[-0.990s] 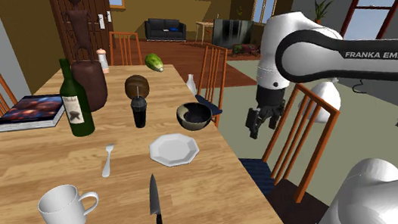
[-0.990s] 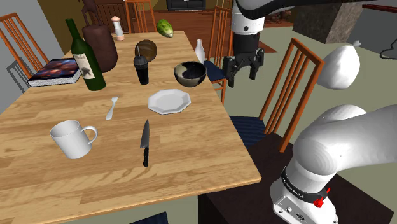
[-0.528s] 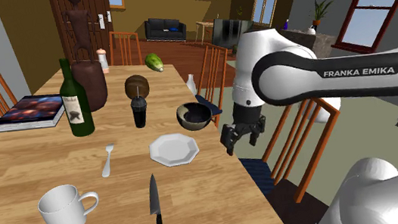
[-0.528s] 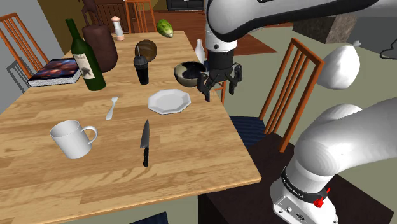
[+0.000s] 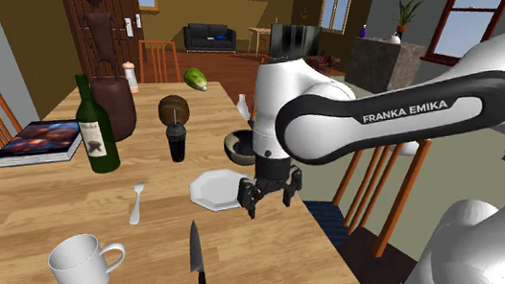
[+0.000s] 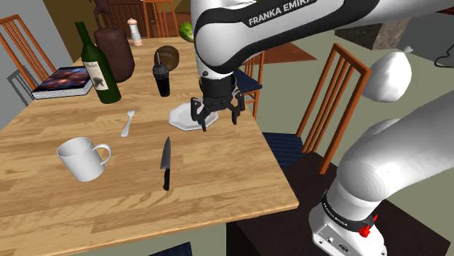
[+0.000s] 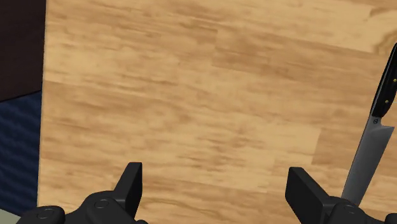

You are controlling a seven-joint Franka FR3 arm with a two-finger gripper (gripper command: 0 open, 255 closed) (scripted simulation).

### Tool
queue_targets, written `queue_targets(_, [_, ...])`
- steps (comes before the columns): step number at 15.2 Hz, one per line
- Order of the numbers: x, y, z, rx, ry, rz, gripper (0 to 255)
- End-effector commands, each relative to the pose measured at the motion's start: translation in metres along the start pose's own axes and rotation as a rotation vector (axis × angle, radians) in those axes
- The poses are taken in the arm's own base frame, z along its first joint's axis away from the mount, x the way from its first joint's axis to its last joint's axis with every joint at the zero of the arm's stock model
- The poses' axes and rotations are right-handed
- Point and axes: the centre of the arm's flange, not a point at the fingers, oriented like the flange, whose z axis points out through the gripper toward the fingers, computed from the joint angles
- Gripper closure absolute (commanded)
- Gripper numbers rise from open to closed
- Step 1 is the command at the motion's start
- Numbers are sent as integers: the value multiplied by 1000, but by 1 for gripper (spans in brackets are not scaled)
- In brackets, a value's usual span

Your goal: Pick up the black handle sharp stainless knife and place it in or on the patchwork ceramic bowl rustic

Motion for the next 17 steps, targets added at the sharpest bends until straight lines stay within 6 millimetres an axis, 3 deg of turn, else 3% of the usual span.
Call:
queue_targets(1, [0,-25,10,6,2,27,0])
queue_targets(13, [23,-169,59,30,15,171,0])
queue_targets(17, [24,-171,75,30,15,173,0])
